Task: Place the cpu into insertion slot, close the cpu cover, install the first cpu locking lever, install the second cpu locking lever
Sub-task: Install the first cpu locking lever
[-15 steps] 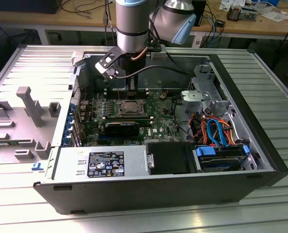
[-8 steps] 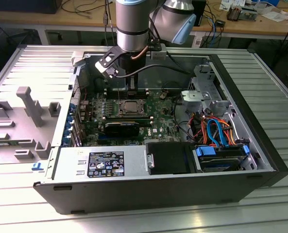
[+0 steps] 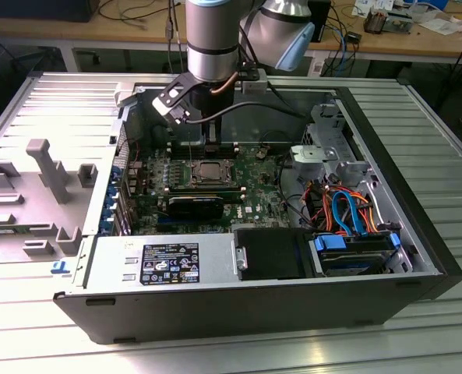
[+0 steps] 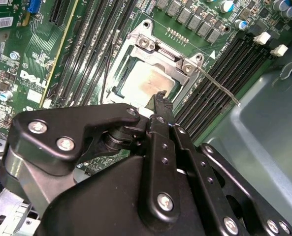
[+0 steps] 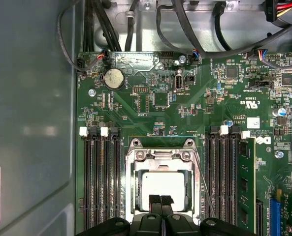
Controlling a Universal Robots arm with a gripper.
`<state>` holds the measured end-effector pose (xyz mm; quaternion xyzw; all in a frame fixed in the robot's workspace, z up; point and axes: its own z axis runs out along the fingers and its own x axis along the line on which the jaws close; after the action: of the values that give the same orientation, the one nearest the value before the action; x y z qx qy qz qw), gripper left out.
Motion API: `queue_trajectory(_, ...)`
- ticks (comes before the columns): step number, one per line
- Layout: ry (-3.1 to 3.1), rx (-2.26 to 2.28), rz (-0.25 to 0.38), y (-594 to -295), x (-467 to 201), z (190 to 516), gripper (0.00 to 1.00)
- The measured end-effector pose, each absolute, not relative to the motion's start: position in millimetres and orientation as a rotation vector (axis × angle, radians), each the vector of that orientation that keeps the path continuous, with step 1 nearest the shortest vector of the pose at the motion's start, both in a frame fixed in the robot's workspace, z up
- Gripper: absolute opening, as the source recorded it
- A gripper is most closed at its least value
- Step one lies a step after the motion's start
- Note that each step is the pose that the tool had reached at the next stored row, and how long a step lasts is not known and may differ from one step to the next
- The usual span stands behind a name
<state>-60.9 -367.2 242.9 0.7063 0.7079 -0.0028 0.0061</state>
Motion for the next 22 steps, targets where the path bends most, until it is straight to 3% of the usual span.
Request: queue_trajectory(22,2.215,2.210,-0.009,-367.2,-61.0,262.0,0.11)
